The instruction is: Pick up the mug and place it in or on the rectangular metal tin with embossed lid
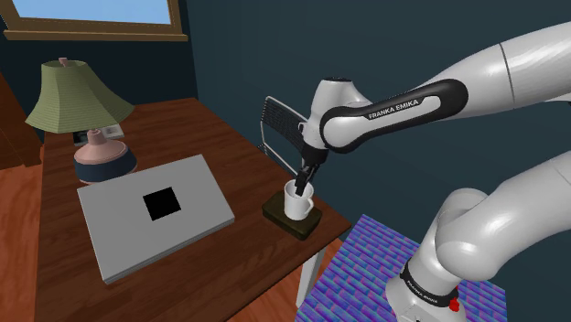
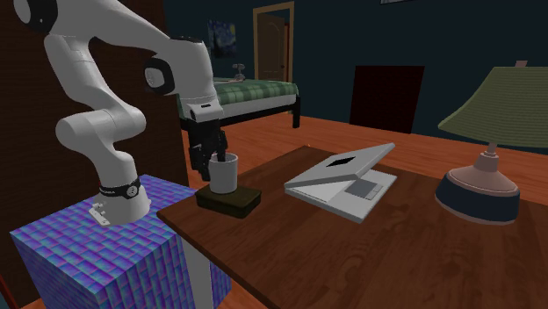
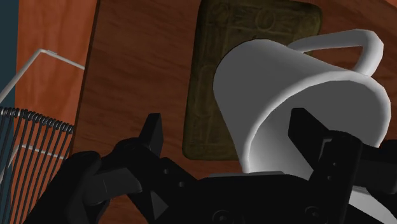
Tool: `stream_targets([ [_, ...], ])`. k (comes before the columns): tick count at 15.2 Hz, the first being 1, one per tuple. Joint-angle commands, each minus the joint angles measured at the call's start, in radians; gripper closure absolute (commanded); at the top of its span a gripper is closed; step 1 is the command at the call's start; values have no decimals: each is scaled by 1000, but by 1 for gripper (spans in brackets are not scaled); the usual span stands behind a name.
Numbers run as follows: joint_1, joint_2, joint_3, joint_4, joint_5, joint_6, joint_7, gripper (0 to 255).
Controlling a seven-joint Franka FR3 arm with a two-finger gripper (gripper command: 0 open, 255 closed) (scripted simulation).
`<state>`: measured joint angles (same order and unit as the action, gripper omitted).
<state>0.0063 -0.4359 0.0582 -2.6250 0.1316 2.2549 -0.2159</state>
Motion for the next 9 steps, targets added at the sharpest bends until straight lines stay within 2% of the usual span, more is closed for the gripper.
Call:
stream_targets([
  [1, -2, -21, -2, 18, -4, -40, 1, 0],
  [4, -7, -70, -10, 77, -13, -148, 5, 0],
  [9, -7, -70, -10, 77, -13, -148, 5, 0],
])
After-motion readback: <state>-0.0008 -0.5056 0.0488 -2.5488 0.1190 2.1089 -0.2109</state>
